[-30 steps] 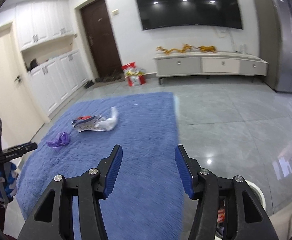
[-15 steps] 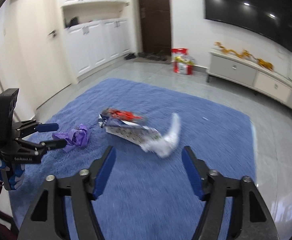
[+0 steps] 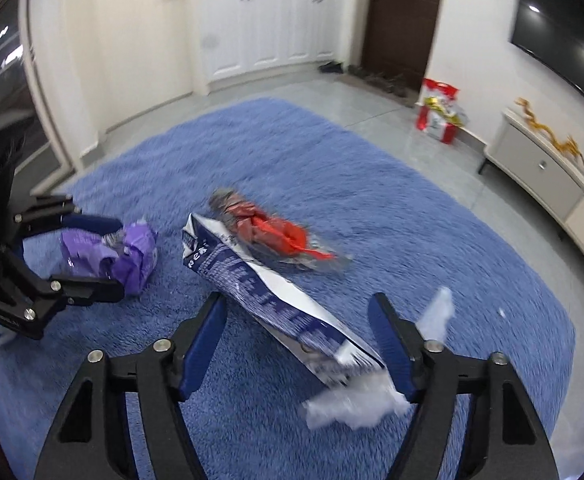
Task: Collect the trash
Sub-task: 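Grasp the purple bag with the left tool while the right tool grasps the blue-and-white carton, then carry purple bag and carton to the bin and open both tools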
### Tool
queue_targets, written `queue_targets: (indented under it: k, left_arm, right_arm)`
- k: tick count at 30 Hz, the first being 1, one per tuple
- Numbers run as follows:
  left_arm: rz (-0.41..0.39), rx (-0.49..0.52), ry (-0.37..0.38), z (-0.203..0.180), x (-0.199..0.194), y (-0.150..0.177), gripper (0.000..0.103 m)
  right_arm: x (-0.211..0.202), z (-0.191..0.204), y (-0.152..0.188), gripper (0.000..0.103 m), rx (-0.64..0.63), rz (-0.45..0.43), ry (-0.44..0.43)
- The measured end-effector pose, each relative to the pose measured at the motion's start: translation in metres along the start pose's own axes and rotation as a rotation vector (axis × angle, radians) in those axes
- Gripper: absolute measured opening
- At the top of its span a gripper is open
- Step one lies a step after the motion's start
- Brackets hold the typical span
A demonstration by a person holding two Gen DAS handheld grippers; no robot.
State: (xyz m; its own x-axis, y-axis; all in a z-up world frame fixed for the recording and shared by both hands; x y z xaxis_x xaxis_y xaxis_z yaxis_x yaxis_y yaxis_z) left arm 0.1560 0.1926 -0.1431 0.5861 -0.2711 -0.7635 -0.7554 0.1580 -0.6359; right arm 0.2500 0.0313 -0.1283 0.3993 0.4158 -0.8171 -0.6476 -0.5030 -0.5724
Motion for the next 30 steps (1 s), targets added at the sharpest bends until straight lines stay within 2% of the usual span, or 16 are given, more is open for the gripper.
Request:
queue_targets:
  k: [2, 4, 9, 12, 22, 30]
  left_arm:
    - [-0.006, -0.009, 0.006, 0.003, -0.001, 0.002, 0.069]
    - [-0.012, -0.017, 0.01, 0.005, -0.002, 0.005, 0.062]
    - [-0.016, -0.031, 0.011, 0.007, -0.006, 0.011, 0.041]
    - [-0.022, -0.033, 0.009, 0.005, -0.013, 0.016, 0.038]
    - [-0.071, -0.059, 0.0, -0.002, -0.061, 0.034, 0.035]
    - [-0.124, -0.051, -0.022, -0.016, -0.108, 0.039, 0.035]
  right_arm:
    - [0.004, 0.005, 0.001, 0.036, -0.036, 0.017, 0.004]
    - [0.003, 0.011, 0.002, 0.023, -0.064, 0.032, -0.016]
    - [-0.005, 0.022, 0.007, 0.022, -0.068, 0.016, -0.034]
    - [-0.017, 0.029, 0.01, 0.022, -0.049, -0.011, -0.055]
    - [-0.094, 0.034, -0.004, 0.022, 0.132, -0.215, -0.143]
    - [-0.164, 0.041, 0.014, 0.022, 0.218, -0.335, -0.131]
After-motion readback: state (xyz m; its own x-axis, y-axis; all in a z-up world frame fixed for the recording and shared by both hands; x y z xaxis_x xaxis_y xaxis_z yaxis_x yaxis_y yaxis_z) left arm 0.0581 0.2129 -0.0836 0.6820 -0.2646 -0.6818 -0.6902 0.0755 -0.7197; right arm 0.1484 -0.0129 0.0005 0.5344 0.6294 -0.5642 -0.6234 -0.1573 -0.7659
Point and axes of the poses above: each gripper's, at about its wrist camera, not at the fingertips, and x roughly the way its jaws point, z to its left, y to its underside, the point moved 3 cm from there along x, roughly the way its jaws point, and after that the axes turned 11 degrees about x, right-handed, at the moved point
